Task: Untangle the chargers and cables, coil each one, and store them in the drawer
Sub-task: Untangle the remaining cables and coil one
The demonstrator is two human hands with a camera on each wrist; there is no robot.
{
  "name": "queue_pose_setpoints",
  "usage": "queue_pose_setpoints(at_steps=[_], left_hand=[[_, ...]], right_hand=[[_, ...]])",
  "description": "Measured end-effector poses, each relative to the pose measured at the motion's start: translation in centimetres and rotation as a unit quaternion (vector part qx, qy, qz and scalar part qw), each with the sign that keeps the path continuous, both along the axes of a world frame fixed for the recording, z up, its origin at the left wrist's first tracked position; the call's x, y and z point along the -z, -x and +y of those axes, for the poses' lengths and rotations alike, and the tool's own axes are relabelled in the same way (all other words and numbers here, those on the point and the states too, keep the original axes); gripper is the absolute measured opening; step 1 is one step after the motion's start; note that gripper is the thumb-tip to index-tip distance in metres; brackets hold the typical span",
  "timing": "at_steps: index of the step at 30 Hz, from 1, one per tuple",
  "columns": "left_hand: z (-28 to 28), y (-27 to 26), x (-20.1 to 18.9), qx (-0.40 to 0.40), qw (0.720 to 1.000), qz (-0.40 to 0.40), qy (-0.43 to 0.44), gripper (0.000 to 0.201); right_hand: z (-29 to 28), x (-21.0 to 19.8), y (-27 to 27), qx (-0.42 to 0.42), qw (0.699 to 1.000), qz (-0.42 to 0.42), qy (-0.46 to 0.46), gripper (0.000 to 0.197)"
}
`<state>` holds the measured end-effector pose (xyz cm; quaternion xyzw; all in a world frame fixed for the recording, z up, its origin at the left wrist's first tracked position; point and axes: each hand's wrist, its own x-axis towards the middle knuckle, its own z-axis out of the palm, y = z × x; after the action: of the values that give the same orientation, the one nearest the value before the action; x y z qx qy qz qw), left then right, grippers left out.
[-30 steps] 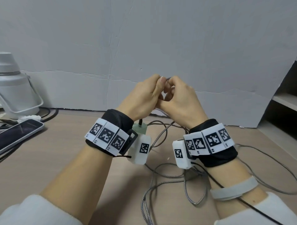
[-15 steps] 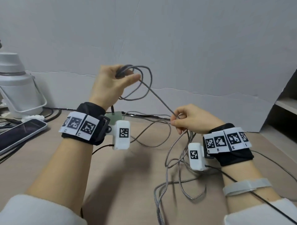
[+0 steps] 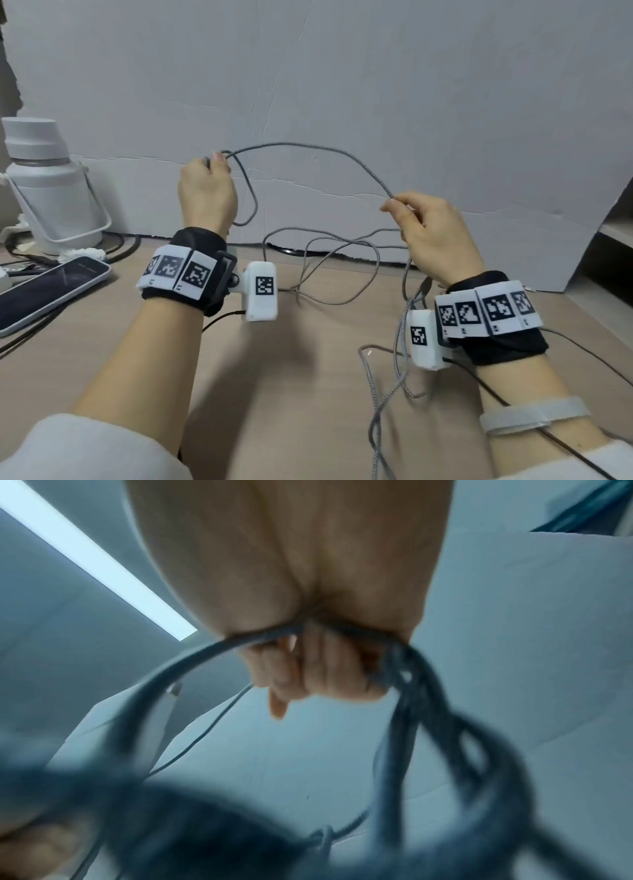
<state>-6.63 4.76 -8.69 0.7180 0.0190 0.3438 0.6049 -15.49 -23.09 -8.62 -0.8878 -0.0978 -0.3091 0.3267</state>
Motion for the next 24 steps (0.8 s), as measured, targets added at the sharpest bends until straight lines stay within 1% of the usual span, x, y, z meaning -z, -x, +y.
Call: queue_pose_setpoints(at_steps=[1, 2, 4, 7, 9, 11, 13, 14, 16, 18, 20, 21, 24], left_hand=[[-0.7, 0.2, -0.1, 0.018, 1.0, 0.004, 0.001, 0.038], [-1.3, 0.3, -0.2, 0.038, 0.999, 0.006, 0.005, 0.037], [-2.6, 0.9, -0.4, 0.087, 0.996, 0.012, 0.021, 0.034], [-4.9, 2.5, -1.1, 0.177, 0.983, 0.014, 0.043, 0.031], [-6.3, 4.0, -1.6, 0.221, 0.975, -0.003, 0.026, 0.03], [-7.5, 5.3, -1.7, 0.276, 0.961, -0.029, -0.008, 0.029], [-8.4, 6.1, -1.5, 0.352, 0.934, -0.047, -0.05, 0.027], [-8.7, 6.3, -1.3, 0.393, 0.916, -0.049, -0.063, 0.025], [-9.0, 6.6, -0.9, 0.455, 0.887, -0.034, -0.07, 0.024], [-9.0, 6.7, -0.7, 0.481, 0.873, -0.013, -0.08, 0.025], [-8.8, 6.6, -0.5, 0.475, 0.872, 0.007, -0.119, 0.026], [-8.8, 6.5, -0.4, 0.464, 0.874, 0.012, -0.144, 0.026], [-8.8, 5.9, 0.0, 0.432, 0.876, -0.004, -0.215, 0.031]], right_hand=[[0.6, 0.0, 0.0, 0.028, 0.999, -0.01, 0.03, 0.03], [1.1, 0.1, 0.0, 0.057, 0.996, 0.001, 0.064, 0.033], [2.1, 0.6, 0.1, 0.103, 0.986, 0.045, 0.12, 0.036], [3.6, 1.1, 0.3, 0.133, 0.973, 0.099, 0.164, 0.03], [4.5, 1.2, 0.7, 0.131, 0.96, 0.156, 0.194, 0.021], [5.3, 1.3, 1.1, 0.105, 0.941, 0.221, 0.235, 0.016], [5.8, 1.1, 1.5, 0.064, 0.929, 0.255, 0.262, 0.018], [6.0, 0.9, 1.7, 0.04, 0.927, 0.261, 0.265, 0.024], [5.8, 0.4, 2.0, -0.009, 0.928, 0.264, 0.261, 0.035], [5.2, 0.1, 2.1, -0.069, 0.936, 0.252, 0.235, 0.032], [4.5, -0.2, 2.1, -0.12, 0.951, 0.213, 0.187, 0.024], [4.2, -0.4, 2.1, -0.13, 0.958, 0.192, 0.168, 0.023], [3.3, -0.6, 1.8, -0.109, 0.974, 0.142, 0.137, 0.029]])
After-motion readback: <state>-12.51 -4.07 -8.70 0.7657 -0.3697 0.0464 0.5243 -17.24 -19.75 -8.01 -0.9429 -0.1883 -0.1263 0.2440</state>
